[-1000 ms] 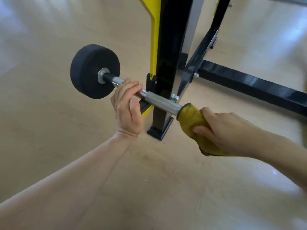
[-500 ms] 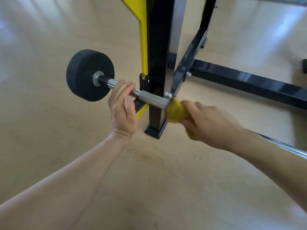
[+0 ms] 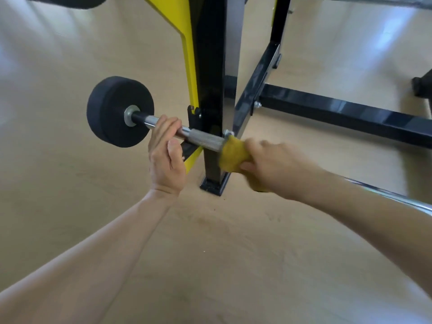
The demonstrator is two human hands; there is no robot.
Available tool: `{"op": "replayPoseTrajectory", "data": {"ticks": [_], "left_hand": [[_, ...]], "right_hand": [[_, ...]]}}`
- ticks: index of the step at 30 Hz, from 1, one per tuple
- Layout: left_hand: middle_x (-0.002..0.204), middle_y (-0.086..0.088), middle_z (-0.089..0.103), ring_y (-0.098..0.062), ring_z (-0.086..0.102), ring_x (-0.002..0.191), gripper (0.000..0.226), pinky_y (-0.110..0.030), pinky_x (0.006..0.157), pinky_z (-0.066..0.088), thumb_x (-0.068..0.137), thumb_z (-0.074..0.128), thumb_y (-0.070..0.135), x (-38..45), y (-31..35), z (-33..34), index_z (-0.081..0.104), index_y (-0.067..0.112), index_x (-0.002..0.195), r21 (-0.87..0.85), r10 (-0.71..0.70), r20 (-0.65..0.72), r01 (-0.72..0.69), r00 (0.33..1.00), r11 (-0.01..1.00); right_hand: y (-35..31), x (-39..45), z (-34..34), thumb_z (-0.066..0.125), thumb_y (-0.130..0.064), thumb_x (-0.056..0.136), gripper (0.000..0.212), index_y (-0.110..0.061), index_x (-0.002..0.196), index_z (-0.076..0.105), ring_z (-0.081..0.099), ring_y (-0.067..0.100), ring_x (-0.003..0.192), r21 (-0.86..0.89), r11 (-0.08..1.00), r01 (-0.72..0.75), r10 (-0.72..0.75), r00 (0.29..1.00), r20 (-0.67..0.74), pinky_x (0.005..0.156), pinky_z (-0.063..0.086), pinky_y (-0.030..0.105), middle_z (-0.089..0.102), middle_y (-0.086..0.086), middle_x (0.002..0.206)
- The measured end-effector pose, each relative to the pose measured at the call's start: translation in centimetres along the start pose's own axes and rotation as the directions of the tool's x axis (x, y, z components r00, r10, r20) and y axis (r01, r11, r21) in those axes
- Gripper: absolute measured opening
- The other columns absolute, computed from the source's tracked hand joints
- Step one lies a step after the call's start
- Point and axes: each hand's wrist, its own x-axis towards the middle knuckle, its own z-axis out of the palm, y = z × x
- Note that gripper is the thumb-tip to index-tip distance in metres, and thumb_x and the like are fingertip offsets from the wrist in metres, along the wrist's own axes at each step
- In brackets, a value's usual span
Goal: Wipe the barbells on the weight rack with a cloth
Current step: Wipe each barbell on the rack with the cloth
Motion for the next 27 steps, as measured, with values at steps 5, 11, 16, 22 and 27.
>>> {"op": "replayPoseTrajectory", "data": {"ticks": [5, 11, 16, 22, 27], "left_hand": [[0.131, -0.016, 0.062, -0.030, 0.046, 0.138, 0.049, -0.044, 0.119, 0.033, 0.096, 0.026, 0.008, -0.2, 0.6, 1.2, 0.065, -0.010, 0.119, -0.032, -0.112, -0.099, 0.109, 0.989, 0.993], [0.130, -0.018, 0.063, -0.023, 0.048, 0.137, 0.052, -0.046, 0.118, 0.035, 0.096, 0.024, 0.011, 0.0, 0.3, 0.8, 0.066, -0.010, 0.118, 0.043, -0.087, -0.076, 0.091, 0.993, 0.995], [0.137, -0.013, 0.059, -0.017, 0.042, 0.140, 0.048, -0.033, 0.121, 0.030, 0.097, 0.028, 0.006, 0.1, 1.3, 0.3, 0.063, -0.007, 0.126, 0.072, -0.176, -0.040, 0.179, 0.984, 0.981], [0.152, -0.008, 0.045, -0.021, 0.035, 0.145, 0.046, -0.028, 0.122, 0.026, 0.099, 0.048, 0.009, 1.4, 6.7, -2.0, 0.048, 0.006, 0.145, 0.324, -0.473, 0.267, 0.384, 0.840, 0.865], [0.148, -0.006, 0.040, -0.022, 0.039, 0.139, 0.055, -0.041, 0.117, 0.035, 0.087, 0.064, 0.011, 1.5, 18.8, -4.5, 0.051, 0.010, 0.140, 0.366, -0.452, 0.590, 0.278, 0.669, 0.888]], "right_hand": [[0.1, -1.6, -1.0, 0.020, -0.061, 0.099, 0.042, -0.024, 0.105, 0.040, 0.043, 0.008, 0.056, -0.107, 0.984, -0.145, 0.147, 0.989, 0.007, 0.055, 0.040, 0.028, 0.045, -0.011, 0.078], [-5.5, 7.0, 0.2, 0.036, -0.038, 0.106, 0.030, -0.014, 0.121, 0.046, 0.062, 0.026, 0.077, 0.009, 1.000, 0.022, -0.020, 0.984, -0.174, 0.058, 0.036, 0.037, 0.064, 0.005, 0.106], [-3.8, 1.2, 1.0, 0.056, -0.019, 0.095, 0.066, -0.019, 0.150, 0.020, 0.055, 0.036, 0.110, -0.104, 0.993, 0.055, -0.075, 0.976, -0.206, 0.082, 0.050, 0.044, 0.042, 0.017, 0.141], [-0.8, -6.4, -0.9, 0.060, -0.007, 0.090, 0.072, -0.023, 0.154, 0.029, 0.037, 0.036, 0.138, -0.010, 0.996, -0.089, 0.088, 0.996, -0.013, 0.114, 0.033, 0.050, 0.034, 0.010, 0.156], [-2.3, -8.0, -8.1, 0.057, 0.002, 0.086, 0.043, -0.030, 0.113, 0.069, 0.063, 0.027, 0.102, 0.559, 0.720, -0.411, 0.361, 0.910, 0.204, 0.090, 0.049, 0.031, 0.069, 0.002, 0.108]]}}
